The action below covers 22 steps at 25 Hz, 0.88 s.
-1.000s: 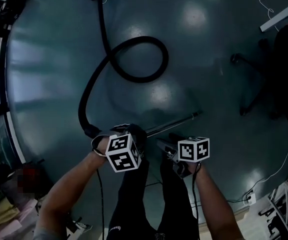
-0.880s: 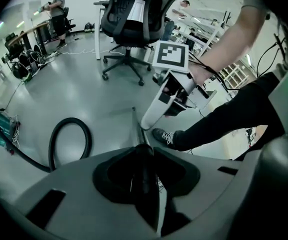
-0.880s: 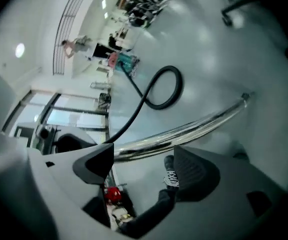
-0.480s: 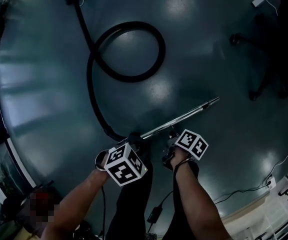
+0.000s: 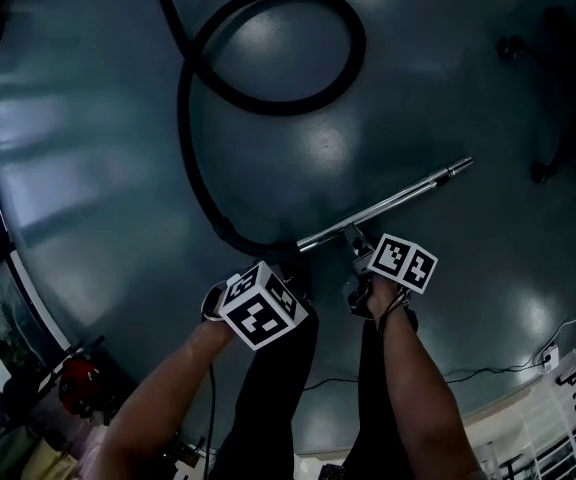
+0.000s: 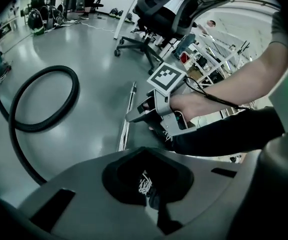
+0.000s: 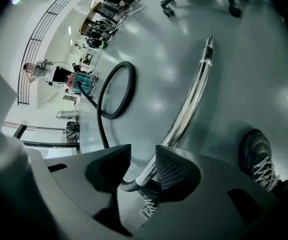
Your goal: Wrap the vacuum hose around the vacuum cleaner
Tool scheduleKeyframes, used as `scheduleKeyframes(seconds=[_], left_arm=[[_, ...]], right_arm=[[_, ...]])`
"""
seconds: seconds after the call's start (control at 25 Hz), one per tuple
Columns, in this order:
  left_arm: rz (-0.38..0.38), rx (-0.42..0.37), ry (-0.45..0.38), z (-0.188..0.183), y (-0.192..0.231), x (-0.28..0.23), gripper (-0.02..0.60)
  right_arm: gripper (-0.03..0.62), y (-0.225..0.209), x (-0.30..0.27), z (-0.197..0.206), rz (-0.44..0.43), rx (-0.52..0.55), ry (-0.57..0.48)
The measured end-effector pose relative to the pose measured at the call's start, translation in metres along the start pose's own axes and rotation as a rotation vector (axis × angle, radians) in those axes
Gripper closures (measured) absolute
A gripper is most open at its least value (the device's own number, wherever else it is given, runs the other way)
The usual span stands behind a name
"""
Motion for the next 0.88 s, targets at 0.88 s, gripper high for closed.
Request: scheduleKeyframes(seconds=[0.88], left_arm=[[-0.059, 0.15, -0.035, 0.055, 0.044, -0.054, 0.581]], right_arm=[[0.385, -0.039, -0.077, -0.009, 0.072, -0.161, -0.126]])
Point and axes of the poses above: the fingertips, and each gripper's own axes: x backward along the fingers, y to its left, z out of its underside, the point moved 9 cm from there along x, backward along the fingers, and after that the axes turned 4 degrees about z, right-handed, at the moved point
